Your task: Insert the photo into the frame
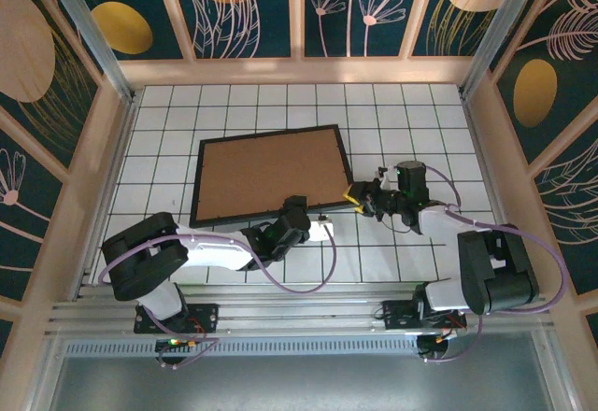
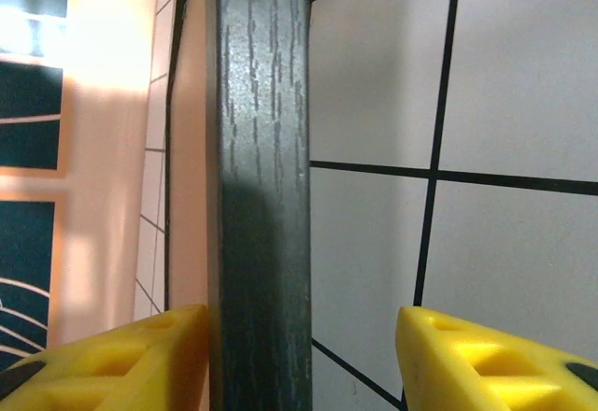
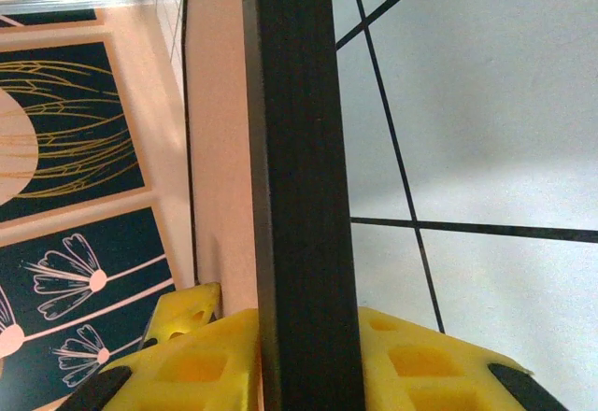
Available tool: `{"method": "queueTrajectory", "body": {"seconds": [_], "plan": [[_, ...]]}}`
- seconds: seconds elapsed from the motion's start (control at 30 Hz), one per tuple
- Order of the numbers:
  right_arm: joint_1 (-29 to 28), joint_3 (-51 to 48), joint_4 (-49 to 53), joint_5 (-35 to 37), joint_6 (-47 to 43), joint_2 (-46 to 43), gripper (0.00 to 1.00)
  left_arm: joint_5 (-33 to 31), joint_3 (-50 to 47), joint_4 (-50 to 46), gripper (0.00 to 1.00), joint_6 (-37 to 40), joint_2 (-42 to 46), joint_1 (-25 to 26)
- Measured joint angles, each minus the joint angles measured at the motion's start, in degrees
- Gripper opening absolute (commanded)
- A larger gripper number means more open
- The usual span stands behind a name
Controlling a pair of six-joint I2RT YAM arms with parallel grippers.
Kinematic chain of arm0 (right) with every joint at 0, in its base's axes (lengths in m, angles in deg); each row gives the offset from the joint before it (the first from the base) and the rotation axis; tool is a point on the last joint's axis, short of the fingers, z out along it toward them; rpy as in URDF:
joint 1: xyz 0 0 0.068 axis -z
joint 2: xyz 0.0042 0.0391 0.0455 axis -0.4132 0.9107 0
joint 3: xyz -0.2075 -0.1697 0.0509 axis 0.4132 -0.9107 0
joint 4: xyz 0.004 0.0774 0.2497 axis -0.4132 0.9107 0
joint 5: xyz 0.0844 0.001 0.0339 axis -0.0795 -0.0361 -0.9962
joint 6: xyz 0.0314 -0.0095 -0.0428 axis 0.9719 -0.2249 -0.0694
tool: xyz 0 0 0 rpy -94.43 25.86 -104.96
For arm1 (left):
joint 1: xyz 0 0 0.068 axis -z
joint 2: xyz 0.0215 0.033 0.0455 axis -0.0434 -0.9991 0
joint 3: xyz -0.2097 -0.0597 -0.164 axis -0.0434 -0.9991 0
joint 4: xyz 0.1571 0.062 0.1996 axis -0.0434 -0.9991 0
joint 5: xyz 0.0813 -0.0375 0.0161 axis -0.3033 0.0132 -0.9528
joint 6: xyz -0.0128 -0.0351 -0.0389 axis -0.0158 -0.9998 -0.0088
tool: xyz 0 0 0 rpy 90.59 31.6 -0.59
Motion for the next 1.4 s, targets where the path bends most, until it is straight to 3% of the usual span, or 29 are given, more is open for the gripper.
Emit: {"method": "queueTrajectory", "body": {"seconds": [0.53,0.83,0.97,1.13,1.4], "plan": [[-0.17,0.00,-2.69,-0.11,1.70,1.42,0.30,-4.07,-1.62,6.69,0.18,4.33,-0.31,0.39],[0.48,0.00,-4.09,-0.07,1.64,0.22,0.62,-4.94,-1.73,5.77,0.06,4.70,0.44,0.50],[3.06,1.66,-0.33,1.22,-1.44,-3.15,0.69,-4.92,-1.46,2.75,0.00,4.22,2.73,0.39],[5.49,9.75,8.00,7.45,-9.07,-8.22,0.71,-3.76,1.88,-3.43,0.00,2.80,4.81,-1.51],[4.96,20.17,13.57,24.06,-22.16,-14.60,0.70,-0.98,11.45,-14.40,0.00,-1.49,9.35,-8.11]]}}
